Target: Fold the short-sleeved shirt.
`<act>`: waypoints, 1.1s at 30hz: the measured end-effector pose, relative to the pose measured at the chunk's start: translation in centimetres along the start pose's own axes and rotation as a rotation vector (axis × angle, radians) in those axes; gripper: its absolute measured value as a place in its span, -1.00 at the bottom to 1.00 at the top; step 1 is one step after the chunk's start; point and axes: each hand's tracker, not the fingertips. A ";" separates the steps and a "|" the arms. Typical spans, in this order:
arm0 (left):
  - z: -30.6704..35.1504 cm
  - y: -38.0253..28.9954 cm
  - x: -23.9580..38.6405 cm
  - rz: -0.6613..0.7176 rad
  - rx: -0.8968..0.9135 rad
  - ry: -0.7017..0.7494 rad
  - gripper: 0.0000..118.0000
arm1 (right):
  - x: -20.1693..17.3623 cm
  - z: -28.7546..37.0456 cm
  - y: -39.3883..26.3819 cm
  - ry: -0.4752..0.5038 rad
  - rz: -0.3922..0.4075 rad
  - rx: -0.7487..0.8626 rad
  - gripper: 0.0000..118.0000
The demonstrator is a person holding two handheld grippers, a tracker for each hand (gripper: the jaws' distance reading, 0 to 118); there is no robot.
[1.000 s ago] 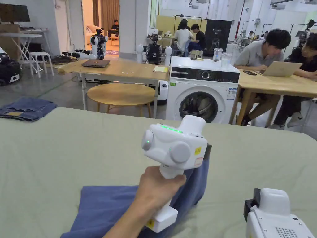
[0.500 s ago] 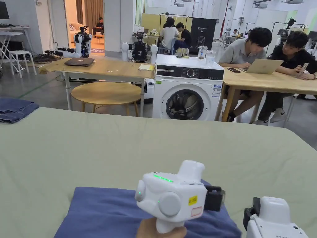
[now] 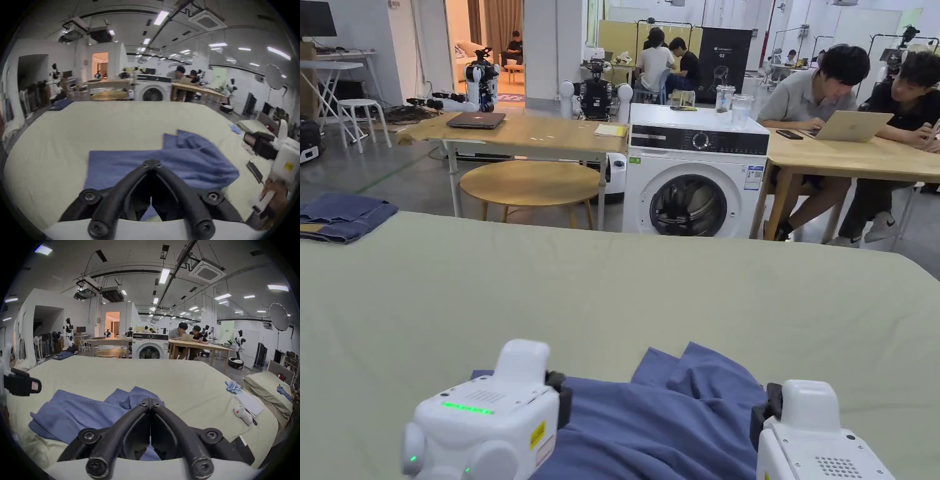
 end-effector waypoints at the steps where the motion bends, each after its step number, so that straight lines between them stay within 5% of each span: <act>1: -0.2 -0.6 -1.5 0.017 -0.021 0.020 -1.00 | -0.2 -0.2 -0.1 0.006 -0.003 -0.007 -1.00; 10: -6.2 2.1 -14.4 0.188 -0.209 0.144 -1.00 | -1.6 -1.9 -0.5 0.061 -0.008 -0.066 -1.00; 14: -9.9 4.4 -17.7 0.259 -0.292 0.084 -1.00 | -1.9 -2.8 -0.8 0.068 0.007 -0.091 -1.00; 17: -13.0 5.2 -18.8 0.345 -0.357 0.022 -0.47 | -1.8 -3.4 -1.2 0.064 0.012 -0.112 -1.00; 19: -15.3 5.2 -18.7 0.362 -0.393 0.000 0.16 | -1.6 -3.7 -1.4 0.058 0.016 -0.126 -1.00; 22: -18.0 4.7 -17.8 0.334 -0.461 0.022 0.28 | -1.2 -4.1 -1.7 0.047 0.022 -0.141 -1.00; 27: -21.9 3.1 -15.9 0.188 -0.567 0.148 0.21 | -0.3 -4.7 -2.2 0.030 0.043 -0.172 -1.00; 29: -21.1 3.3 -14.1 0.085 -0.516 0.194 -0.30 | 0.3 -4.8 -2.2 0.026 0.044 -0.183 -1.00; 30: -20.9 3.3 -13.3 0.017 -0.479 0.195 -0.87 | 0.7 -5.0 -2.2 0.023 0.040 -0.188 -1.00; 33: -20.5 2.9 -12.4 -0.003 -0.468 0.162 -1.00 | 1.9 -6.1 -1.6 0.016 0.014 -0.213 -1.00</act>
